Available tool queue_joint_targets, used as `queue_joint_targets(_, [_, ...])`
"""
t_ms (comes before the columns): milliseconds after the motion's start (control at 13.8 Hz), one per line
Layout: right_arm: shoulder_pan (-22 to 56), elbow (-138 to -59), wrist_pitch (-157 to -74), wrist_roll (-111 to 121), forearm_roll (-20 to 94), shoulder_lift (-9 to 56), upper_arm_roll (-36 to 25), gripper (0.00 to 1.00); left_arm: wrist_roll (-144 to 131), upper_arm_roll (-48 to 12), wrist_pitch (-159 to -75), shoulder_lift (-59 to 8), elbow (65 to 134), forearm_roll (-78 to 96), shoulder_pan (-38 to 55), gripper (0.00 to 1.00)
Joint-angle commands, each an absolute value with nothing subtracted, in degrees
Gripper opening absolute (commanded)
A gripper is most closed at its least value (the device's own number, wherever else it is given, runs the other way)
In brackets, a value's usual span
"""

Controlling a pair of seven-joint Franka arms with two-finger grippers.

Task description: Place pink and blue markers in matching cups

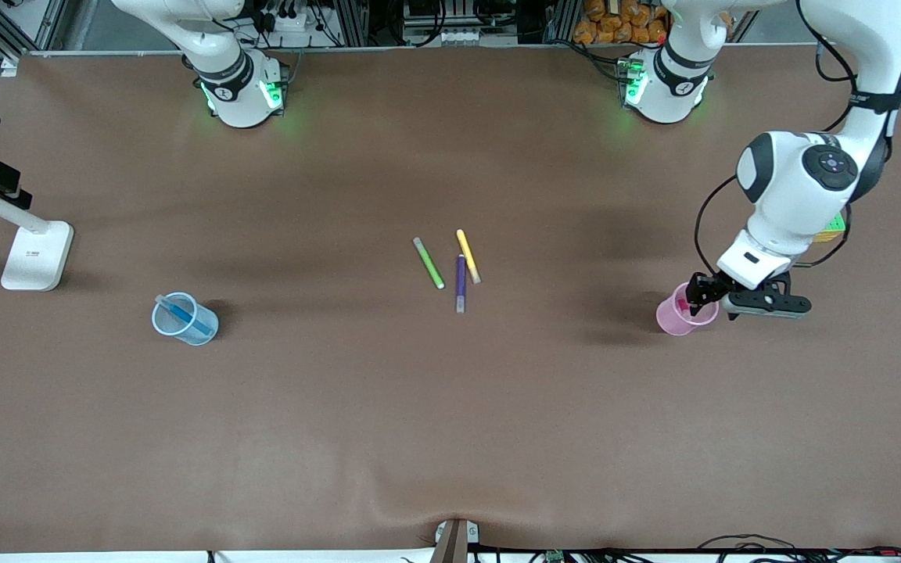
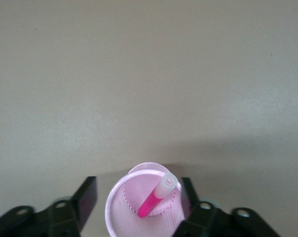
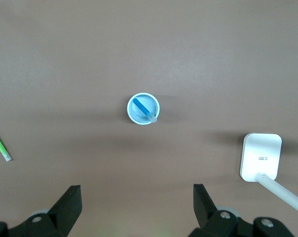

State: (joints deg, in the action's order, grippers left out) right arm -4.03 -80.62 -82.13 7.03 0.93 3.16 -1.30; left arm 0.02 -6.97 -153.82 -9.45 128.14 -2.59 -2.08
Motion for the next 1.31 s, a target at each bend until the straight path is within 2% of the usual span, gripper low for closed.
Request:
queue_joint_targets(0, [-4.7, -81.1, -81.8, 6.7, 2.1, 1.9, -0.8, 1.0, 0.4, -7.4, -140.9, -9.3, 118.6, -3.5, -2.3, 1.0])
queue_joint_targets(436, [-3.2, -80.7, -81.6, 7.7, 1.9, 1.9, -0.5, 1.0, -0.3, -7.5, -122.2, -9.2, 105.6, -2.7, -2.2, 1.0])
queue_joint_targets(581, [-3.8, -79.4, -81.6, 8.2, 2.3, 1.9, -0.9, 1.0, -1.0, -7.5, -118.8, -9.1, 102.7, -2.5, -2.3, 1.0])
queue_joint_targets(872, [-3.8, -79.3, -81.6, 8.2, 2.4, 1.9, -1.0, 1.0, -1.0, -7.4, -114.4, -6.6, 100.8, -2.5, -2.7, 1.0])
queue_joint_targets(1235, [-3.8, -79.2, -81.6, 8.3, 2.3, 1.9, -1.1, 1.0, -3.3, -8.1, -102.6, 0.7, 99.5, -2.4, -2.4, 1.0])
